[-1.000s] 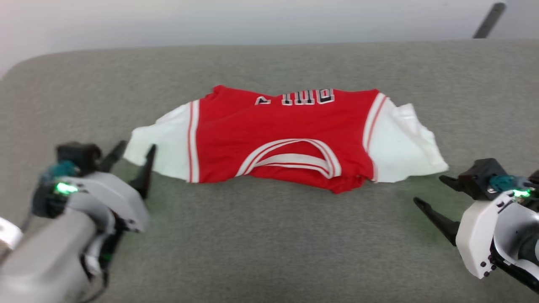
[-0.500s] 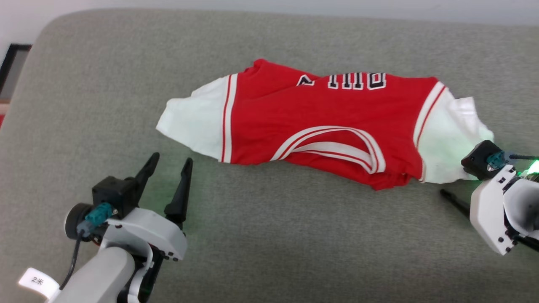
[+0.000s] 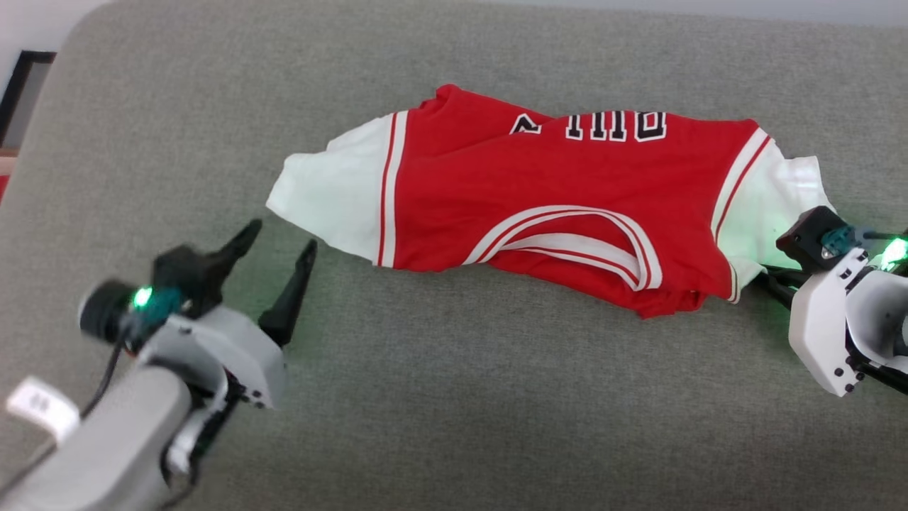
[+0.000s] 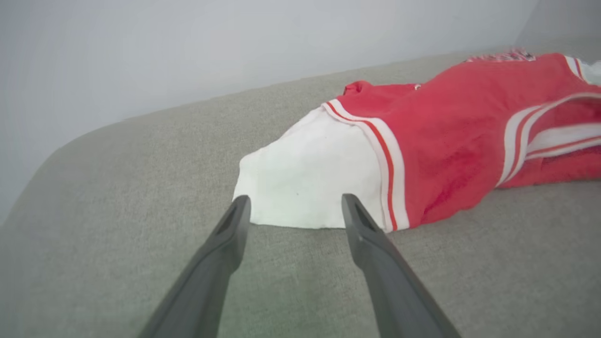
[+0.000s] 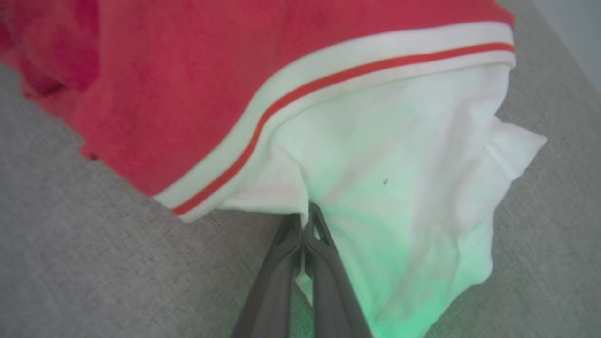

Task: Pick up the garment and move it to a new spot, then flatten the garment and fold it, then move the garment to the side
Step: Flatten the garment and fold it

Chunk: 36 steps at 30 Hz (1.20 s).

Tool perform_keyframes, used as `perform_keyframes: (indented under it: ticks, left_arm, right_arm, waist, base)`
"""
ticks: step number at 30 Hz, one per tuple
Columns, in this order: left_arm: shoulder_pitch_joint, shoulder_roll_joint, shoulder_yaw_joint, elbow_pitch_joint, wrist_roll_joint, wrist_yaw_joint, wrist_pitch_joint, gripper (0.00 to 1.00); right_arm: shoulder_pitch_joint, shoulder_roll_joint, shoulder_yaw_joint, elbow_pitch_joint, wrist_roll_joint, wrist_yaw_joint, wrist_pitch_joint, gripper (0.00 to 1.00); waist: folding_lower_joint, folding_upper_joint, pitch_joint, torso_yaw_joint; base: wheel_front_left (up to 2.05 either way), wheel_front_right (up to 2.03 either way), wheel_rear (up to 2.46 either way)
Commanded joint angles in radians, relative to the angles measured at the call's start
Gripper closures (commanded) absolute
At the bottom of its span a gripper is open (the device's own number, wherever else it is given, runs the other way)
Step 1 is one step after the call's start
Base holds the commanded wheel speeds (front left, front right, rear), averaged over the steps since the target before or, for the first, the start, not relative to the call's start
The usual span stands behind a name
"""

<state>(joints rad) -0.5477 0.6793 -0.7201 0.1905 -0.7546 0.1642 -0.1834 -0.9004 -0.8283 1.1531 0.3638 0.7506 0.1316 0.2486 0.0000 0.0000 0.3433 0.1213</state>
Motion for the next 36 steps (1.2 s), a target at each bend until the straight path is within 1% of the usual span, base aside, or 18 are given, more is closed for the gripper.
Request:
perform_keyframes:
  ticks: [1,2,5,6,7,9,11,13,14,17,20,21,25,26,28,32,36]
  left_arm:
    - [-0.048,0.033,-0.035,0.015,0.032,-0.043,0.066,0.00]
    - [-0.078,0.048,-0.055,0.025,0.039,-0.073,0.114,0.00]
    - [-0.181,0.069,-0.112,0.049,0.037,-0.199,0.267,0.00]
    - [-0.214,0.072,-0.129,0.060,0.034,-0.230,0.318,0.00]
    - [-0.249,0.075,-0.146,0.068,0.027,-0.257,0.364,0.00]
    - [-0.314,0.083,-0.189,0.093,0.016,-0.284,0.456,0.00]
    - [-0.380,0.085,-0.237,0.111,0.006,-0.294,0.520,0.00]
    - [-0.423,0.083,-0.304,0.105,-0.037,-0.296,0.573,0.00]
    - [-0.450,0.092,-0.336,0.103,-0.055,-0.294,0.596,0.00]
    - [-0.513,0.108,-0.416,0.107,-0.120,-0.294,0.631,0.00]
    - [-0.568,0.108,-0.474,0.130,-0.140,-0.294,0.611,0.00]
    - [-0.569,0.104,-0.491,0.141,-0.164,-0.294,0.608,0.00]
    - [-0.591,0.091,-0.537,0.172,-0.197,-0.294,0.597,0.00]
    - [-0.590,0.087,-0.544,0.178,-0.201,-0.294,0.589,0.31]
    - [-0.589,0.081,-0.551,0.197,-0.229,-0.294,0.575,1.00]
    - [-0.582,0.070,-0.557,0.224,-0.274,-0.294,0.528,1.00]
    - [-0.582,0.078,-0.555,0.243,-0.314,-0.294,0.459,1.00]
  right_arm:
    - [0.002,-0.001,0.034,0.029,0.019,-0.002,0.002,1.00]
    - [-0.007,0.003,0.044,0.034,0.022,-0.002,-0.003,1.00]
    - [-0.034,0.008,0.065,0.046,0.040,-0.002,-0.018,1.00]
    - [-0.042,0.009,0.073,0.049,0.045,-0.002,-0.019,1.00]
    - [-0.052,0.011,0.081,0.052,0.049,-0.002,-0.021,1.00]
    - [-0.067,0.018,0.093,0.053,0.054,-0.002,-0.021,1.00]
    - [-0.081,0.026,0.106,0.053,0.056,-0.002,-0.021,1.00]
    - [-0.096,0.034,0.116,0.053,0.058,-0.002,-0.021,1.00]
    - [-0.102,0.037,0.119,0.054,0.059,-0.003,-0.023,1.00]
    - [-0.117,0.043,0.126,0.056,0.061,-0.003,-0.025,1.00]
    - [-0.127,0.046,0.133,0.059,0.063,-0.003,-0.027,1.00]
    - [-0.126,0.047,0.134,0.060,0.064,-0.004,-0.027,1.00]
    - [-0.129,0.049,0.140,0.059,0.065,-0.004,-0.025,1.00]
    - [-0.130,0.049,0.140,0.060,0.067,-0.004,-0.027,1.00]
    - [-0.133,0.052,0.141,0.062,0.072,-0.005,-0.031,1.00]
    - [-0.133,0.056,0.138,0.062,0.082,-0.005,-0.059,1.00]
    - [-0.150,0.039,0.103,0.062,0.121,-0.004,-0.134,1.00]
  waist:
    - [0.0000,0.0000,0.001,-0.007]
    - [0.0000,0.0000,0.001,-0.012]
    - [0.0000,0.0000,0.009,-0.023]
    - [0.0000,0.0000,0.013,-0.026]
    - [0.0000,0.0000,0.019,-0.030]
    - [0.0000,0.0000,0.031,-0.038]
    - [0.0000,0.0000,0.041,-0.046]
    - [0.0000,0.0000,0.051,-0.054]
    - [0.0000,0.0000,0.055,-0.058]
    - [0.0000,0.0000,0.068,-0.067]
    - [0.0000,0.0000,0.078,-0.072]
    - [0.0000,0.0000,0.079,-0.074]
    - [0.0000,0.0000,0.086,-0.078]
    - [0.0000,0.0000,0.086,-0.078]
    - [0.0000,0.0000,0.085,-0.078]
    - [0.0000,0.0000,0.072,-0.077]
    - [0.0000,0.0000,0.047,-0.078]
  base:
    - [0.00,0.00,0.00]
    - [0.00,0.00,0.00]
    - [0.00,0.00,0.00]
    - [0.00,0.00,0.00]
    - [0.00,0.00,0.00]
    - [0.00,0.00,0.00]
    - [0.00,0.00,0.00]
    - [0.00,0.00,0.00]
    - [0.00,0.00,0.00]
    - [0.00,0.00,0.00]
    - [0.00,0.00,0.00]
    - [0.00,0.00,0.00]
    - [0.00,0.00,0.00]
    - [0.00,0.00,0.00]
    - [0.00,0.00,0.00]
    - [0.00,0.00,0.00]
    - [0.00,0.00,0.00]
